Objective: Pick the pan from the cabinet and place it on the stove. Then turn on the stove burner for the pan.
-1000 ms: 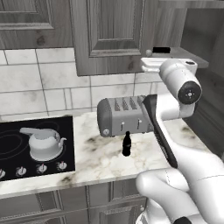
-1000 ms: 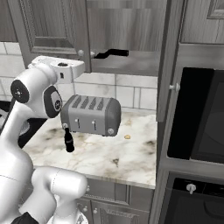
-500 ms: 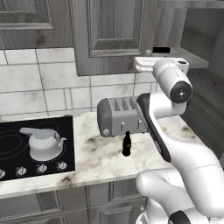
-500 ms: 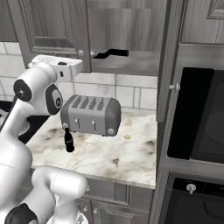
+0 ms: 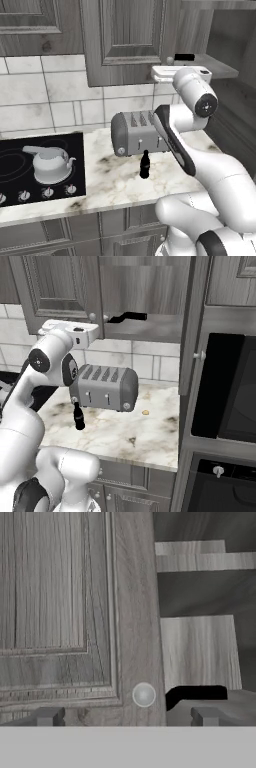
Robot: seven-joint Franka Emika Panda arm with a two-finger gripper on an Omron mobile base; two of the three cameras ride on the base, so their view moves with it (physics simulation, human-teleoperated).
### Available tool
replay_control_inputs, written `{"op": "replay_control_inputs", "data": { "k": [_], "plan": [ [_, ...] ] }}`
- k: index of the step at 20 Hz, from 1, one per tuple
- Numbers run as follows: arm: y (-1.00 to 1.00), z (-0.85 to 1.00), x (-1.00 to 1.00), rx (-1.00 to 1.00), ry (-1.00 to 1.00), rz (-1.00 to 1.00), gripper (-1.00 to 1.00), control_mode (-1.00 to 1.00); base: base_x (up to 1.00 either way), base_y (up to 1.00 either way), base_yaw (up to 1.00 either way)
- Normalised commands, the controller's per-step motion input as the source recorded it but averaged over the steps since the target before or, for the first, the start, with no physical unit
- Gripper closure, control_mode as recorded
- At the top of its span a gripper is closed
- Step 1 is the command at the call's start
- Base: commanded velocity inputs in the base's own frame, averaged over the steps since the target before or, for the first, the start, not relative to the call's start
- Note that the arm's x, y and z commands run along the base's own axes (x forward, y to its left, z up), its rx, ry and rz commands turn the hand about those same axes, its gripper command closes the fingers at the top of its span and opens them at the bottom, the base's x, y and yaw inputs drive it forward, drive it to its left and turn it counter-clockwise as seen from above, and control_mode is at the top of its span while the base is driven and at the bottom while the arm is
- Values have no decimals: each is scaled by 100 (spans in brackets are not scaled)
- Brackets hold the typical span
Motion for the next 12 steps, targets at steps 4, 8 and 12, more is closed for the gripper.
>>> {"op": "replay_control_inputs", "data": {
  "k": [4,8,12],
  "plan": [
    [-4,-12,15,0,-1,0,-100,-100,0,0,0],
    [-13,0,17,0,-1,0,-100,-100,0,0,0],
    [-11,0,17,0,-2,0,-100,-100,0,0,0]
  ]
}}
